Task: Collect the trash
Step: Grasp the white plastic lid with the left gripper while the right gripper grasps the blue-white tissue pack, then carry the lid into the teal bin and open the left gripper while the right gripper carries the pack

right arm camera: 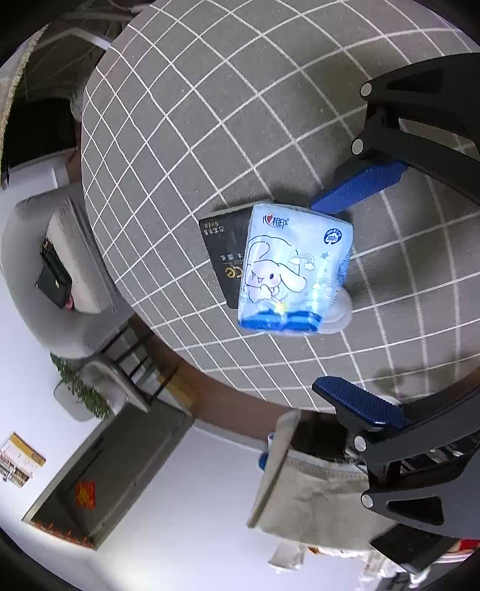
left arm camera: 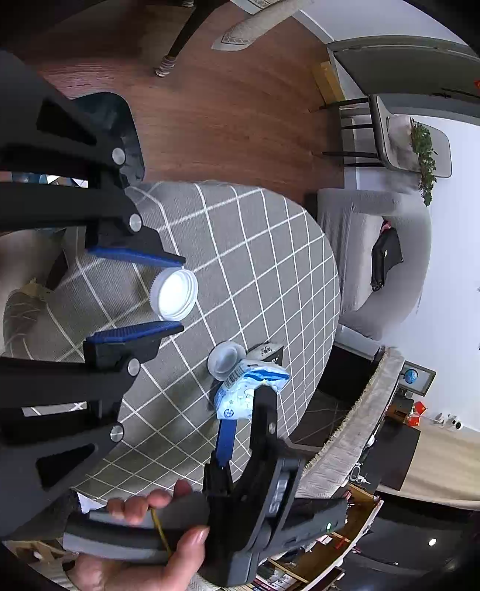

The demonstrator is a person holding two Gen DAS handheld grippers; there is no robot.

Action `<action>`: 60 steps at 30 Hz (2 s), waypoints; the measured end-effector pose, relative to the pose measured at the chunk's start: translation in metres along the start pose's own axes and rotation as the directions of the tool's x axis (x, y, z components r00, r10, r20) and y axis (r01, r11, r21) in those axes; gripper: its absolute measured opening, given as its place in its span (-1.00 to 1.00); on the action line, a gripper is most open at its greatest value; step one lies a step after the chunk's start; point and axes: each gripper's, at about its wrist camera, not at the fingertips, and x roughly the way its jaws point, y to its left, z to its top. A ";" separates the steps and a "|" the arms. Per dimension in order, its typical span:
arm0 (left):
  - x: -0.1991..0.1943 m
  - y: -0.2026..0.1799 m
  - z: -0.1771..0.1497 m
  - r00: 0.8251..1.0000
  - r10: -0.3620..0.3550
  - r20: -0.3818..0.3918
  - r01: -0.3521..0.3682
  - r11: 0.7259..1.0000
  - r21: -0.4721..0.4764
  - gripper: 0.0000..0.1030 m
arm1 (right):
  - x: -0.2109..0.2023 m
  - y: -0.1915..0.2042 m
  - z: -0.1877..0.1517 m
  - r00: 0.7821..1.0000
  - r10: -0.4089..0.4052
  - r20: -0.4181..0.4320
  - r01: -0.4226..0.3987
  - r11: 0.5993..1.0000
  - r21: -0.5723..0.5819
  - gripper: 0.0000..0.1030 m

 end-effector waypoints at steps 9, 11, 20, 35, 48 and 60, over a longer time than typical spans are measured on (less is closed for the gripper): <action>-0.013 0.006 -0.006 1.000 -0.010 0.007 0.011 1.000 -0.011 -0.39 | 0.017 0.018 0.003 0.978 -0.203 0.054 0.203 0.979 0.015 0.76; -0.016 0.009 -0.007 1.000 -0.011 0.009 0.011 1.000 -0.015 -0.39 | 0.019 0.021 0.003 0.968 -0.243 0.059 0.244 0.970 -0.006 0.76; -0.034 0.029 -0.010 0.999 0.025 0.022 -0.024 0.998 -0.061 -0.39 | 0.017 0.019 -0.003 0.964 -0.258 0.066 0.263 0.961 -0.082 0.34; -0.080 0.053 -0.037 0.990 0.142 -0.003 -0.142 0.982 -0.125 -0.38 | -0.022 0.087 -0.039 0.992 -0.091 0.090 0.115 0.944 -0.308 0.34; -0.068 0.094 -0.083 0.971 0.205 -0.126 -0.227 0.952 -0.205 -0.38 | -0.007 0.157 -0.086 0.996 0.060 -0.063 -0.084 0.868 -0.490 0.34; -0.025 0.146 -0.126 0.939 0.212 -0.270 -0.287 0.917 -0.276 -0.38 | 0.039 0.195 -0.124 0.977 0.075 -0.200 -0.180 0.794 -0.580 0.35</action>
